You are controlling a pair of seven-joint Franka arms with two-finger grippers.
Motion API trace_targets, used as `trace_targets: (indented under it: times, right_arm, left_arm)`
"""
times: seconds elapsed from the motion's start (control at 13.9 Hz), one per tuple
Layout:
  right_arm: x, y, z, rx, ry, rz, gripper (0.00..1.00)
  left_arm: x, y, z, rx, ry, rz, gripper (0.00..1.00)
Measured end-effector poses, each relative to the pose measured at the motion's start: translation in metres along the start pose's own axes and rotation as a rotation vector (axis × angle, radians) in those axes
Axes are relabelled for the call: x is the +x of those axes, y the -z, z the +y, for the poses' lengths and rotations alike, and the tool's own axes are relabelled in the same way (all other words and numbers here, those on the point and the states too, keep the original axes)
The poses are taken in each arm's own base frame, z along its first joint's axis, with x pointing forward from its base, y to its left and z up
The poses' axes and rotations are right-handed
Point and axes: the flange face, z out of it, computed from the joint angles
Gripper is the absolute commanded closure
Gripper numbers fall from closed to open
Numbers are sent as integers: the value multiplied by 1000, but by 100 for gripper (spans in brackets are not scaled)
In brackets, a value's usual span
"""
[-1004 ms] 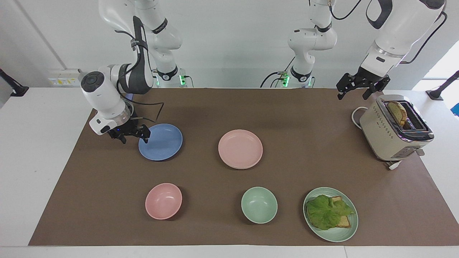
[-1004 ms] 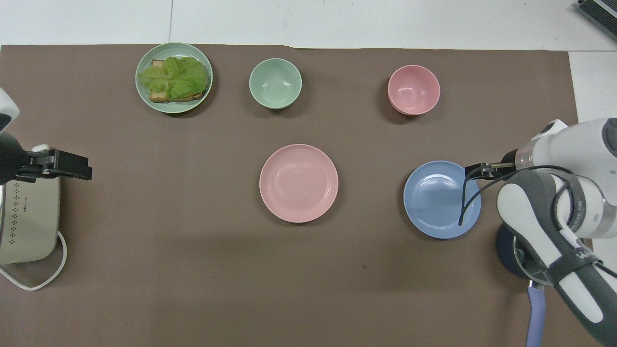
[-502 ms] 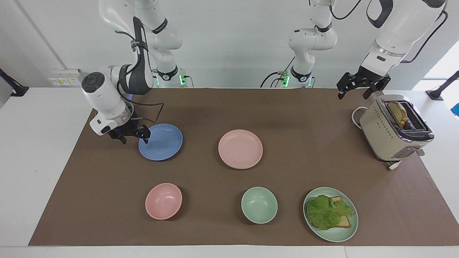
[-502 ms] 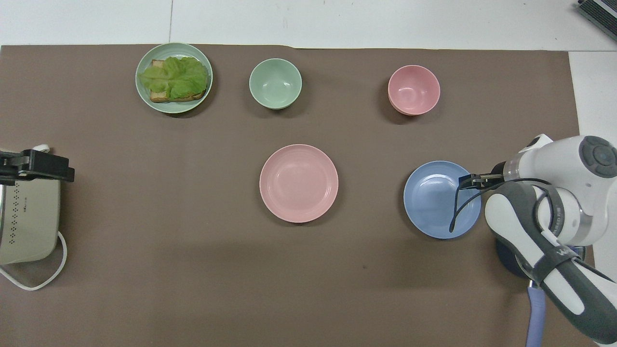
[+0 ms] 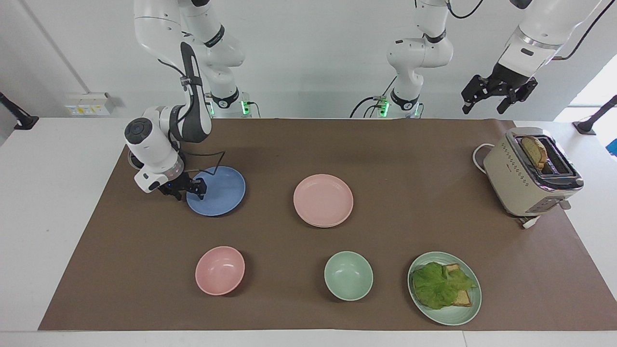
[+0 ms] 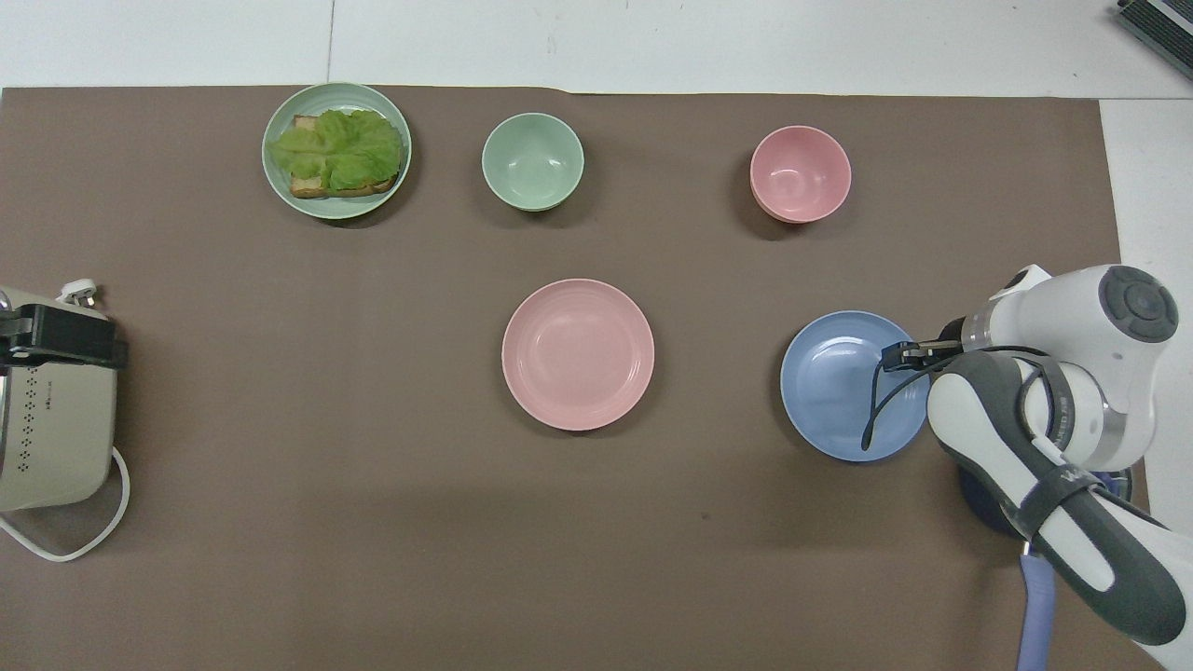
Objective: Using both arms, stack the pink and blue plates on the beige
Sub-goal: 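Close the right gripper on the blue plate rim, then carry the blue plate with the right gripper onto the pink plate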
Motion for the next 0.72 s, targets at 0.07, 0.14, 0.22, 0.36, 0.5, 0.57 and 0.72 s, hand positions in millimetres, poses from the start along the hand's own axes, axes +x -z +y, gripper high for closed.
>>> trace_targets:
  times: [0.07, 0.14, 0.22, 0.36, 0.5, 0.57, 0.72]
  right_arm:
    - [0, 0, 0, 0, 6, 0, 96]
    - [0, 0, 1, 0, 10, 0, 100]
    - [0, 0, 2, 0, 10, 1, 100]
    - [0, 1, 6, 9, 1, 3, 100]
    - [0, 5, 9, 37, 0, 14, 100]
    - [1, 6, 9, 41, 11, 18, 100]
    - [2, 9, 9, 43, 42, 20, 100]
  left_arm:
    - [0, 0, 0, 0, -1, 0, 0]
    - [0, 0, 1, 0, -2, 0, 0]
    - [0, 0, 1, 0, -2, 0, 0]
    - [0, 0, 0, 0, 1, 0, 0]
    - [0, 0, -2, 0, 3, 0, 0]
    - [0, 0, -2, 0, 3, 0, 0]
    - [0, 0, -1, 0, 3, 0, 0]
